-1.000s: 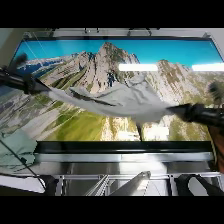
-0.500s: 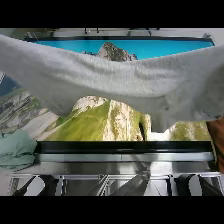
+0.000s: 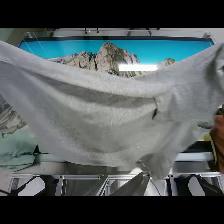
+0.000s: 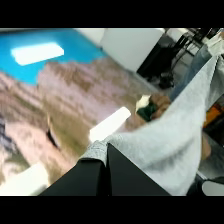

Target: Fold the shirts.

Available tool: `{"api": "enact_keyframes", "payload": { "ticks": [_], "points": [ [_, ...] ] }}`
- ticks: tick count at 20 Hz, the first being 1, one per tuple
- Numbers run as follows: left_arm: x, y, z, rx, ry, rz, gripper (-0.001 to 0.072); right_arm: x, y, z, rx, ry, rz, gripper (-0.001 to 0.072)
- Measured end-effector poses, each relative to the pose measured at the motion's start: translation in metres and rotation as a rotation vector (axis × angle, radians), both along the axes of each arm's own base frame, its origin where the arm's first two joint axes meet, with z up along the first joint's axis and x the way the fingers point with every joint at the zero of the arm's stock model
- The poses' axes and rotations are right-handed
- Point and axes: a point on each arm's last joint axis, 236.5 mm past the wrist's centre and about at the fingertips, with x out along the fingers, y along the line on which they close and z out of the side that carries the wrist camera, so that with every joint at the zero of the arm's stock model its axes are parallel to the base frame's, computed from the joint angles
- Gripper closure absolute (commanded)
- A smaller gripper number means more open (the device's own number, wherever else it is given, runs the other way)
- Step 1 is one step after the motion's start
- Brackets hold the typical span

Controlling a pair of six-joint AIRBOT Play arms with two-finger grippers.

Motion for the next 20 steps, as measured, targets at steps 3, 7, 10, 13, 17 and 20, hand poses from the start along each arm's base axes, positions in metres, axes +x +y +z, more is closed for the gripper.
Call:
{"api": "enact_keyframes", "payload": {
  "ticks": [3,7,10,13,17,20],
  "points": [
    [0.047,0.003,-0.077,0.048,0.213,-0.024,0.0687,0.048,-0.001,-0.066,-0.069,0.154,-0.025,0.0695],
    [0.102,0.01,-0.198,0.133,0.473,-0.011,0.0687,0.111,-0.002,-0.164,-0.126,0.35,-0.046,0.0695],
    [0.128,0.029,-0.29,0.168,0.638,0.037,0.0687,0.149,-0.012,-0.245,-0.138,0.5,-0.091,0.0695],
    [0.146,0.042,-0.358,0.155,0.743,0.08,0.0688,0.172,-0.017,-0.311,-0.112,0.607,-0.113,0.0695],
    [0.168,0.04,-0.404,0.158,0.782,0.062,0.0689,0.193,-0.019,-0.36,-0.044,0.651,-0.132,0.0694],
    [0.181,0.038,-0.416,0.189,0.78,0.044,0.0689,0.2,-0.02,-0.373,-0.038,0.638,-0.135,0.0694]
  ]
}}
